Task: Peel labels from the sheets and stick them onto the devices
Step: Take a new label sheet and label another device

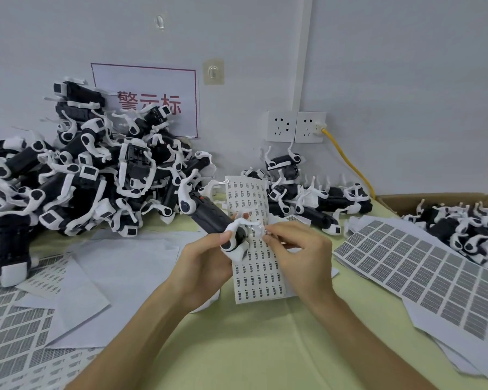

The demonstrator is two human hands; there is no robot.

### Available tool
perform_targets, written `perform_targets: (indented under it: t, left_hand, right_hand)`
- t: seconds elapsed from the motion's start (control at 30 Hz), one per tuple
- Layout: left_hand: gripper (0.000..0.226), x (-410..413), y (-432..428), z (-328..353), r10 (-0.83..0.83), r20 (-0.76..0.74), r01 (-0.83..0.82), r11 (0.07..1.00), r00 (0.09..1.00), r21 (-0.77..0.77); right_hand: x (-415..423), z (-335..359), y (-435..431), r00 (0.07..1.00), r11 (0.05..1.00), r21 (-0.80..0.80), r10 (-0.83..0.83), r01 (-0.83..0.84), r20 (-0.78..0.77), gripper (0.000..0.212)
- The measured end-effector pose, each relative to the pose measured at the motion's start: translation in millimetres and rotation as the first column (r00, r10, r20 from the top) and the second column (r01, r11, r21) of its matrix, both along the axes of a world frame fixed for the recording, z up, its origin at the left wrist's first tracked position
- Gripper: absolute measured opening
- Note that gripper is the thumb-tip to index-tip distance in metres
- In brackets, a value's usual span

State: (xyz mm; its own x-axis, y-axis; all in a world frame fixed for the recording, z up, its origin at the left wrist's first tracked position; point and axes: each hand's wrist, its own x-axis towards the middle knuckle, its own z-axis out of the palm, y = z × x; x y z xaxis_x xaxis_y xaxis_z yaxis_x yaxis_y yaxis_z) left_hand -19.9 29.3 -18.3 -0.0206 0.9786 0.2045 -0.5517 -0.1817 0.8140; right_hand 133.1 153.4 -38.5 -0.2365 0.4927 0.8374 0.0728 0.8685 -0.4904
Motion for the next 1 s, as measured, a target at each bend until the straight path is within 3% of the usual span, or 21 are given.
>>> perform_targets:
  t: [0.17,0.27,0.4,0.5,0.67,0.8,0.87,1.0]
  left_hand:
    - [0.052,3.0,-0.4,0.1,0.014,-0.094,-0.014,1.000,0.995,0.001]
    - [0.046,2.7,1.2,-3.2,0.069,-0.168,-0.070,0.998,0.983,0.001]
    - [0.065,-0.1,2.8,-8.8,0.141,-0.212,-0.152,0.988,0.967,-0.040]
    - [0.067,-0.3,3.4,-9.5,0.140,-0.253,-0.152,0.988,0.957,-0.031]
    - [0.060,3.1,3.2,-8.1,0.124,-0.256,-0.134,0.991,0.959,-0.024]
    - [0.059,5.7,2.8,-4.8,0.114,-0.183,-0.121,0.992,0.976,-0.026]
    - [0.050,5.5,2.4,-3.6,0.104,-0.145,-0.108,0.994,0.984,-0.019]
    - [0.053,7.1,1.2,-1.7,0.111,-0.140,-0.117,0.992,0.984,-0.037]
  right_hand:
    - [0.1,6.6,1.7,0.994,0.899,-0.426,0.106,-0.102,-0.014,0.014]
    - [1.1,8.1,0.4,0.990,0.871,-0.473,0.143,-0.129,-0.006,0.016]
    - [2.0,10.6,-0.4,0.983,0.847,-0.506,0.183,-0.162,-0.009,0.015]
    - [2.0,12.0,-1.3,0.979,0.861,-0.470,0.201,-0.194,-0.037,0.019]
    - [2.7,9.9,-6.5,0.988,0.949,-0.278,0.151,-0.149,-0.016,0.024]
    - [2.9,9.6,-8.5,0.995,0.985,-0.145,0.093,-0.089,0.020,0.027]
    - [3.4,10.3,-9.0,0.997,0.991,-0.112,0.079,-0.076,0.025,0.027]
    - [3.5,10.2,-6.2,0.996,0.995,-0.087,0.047,-0.041,0.076,0.019]
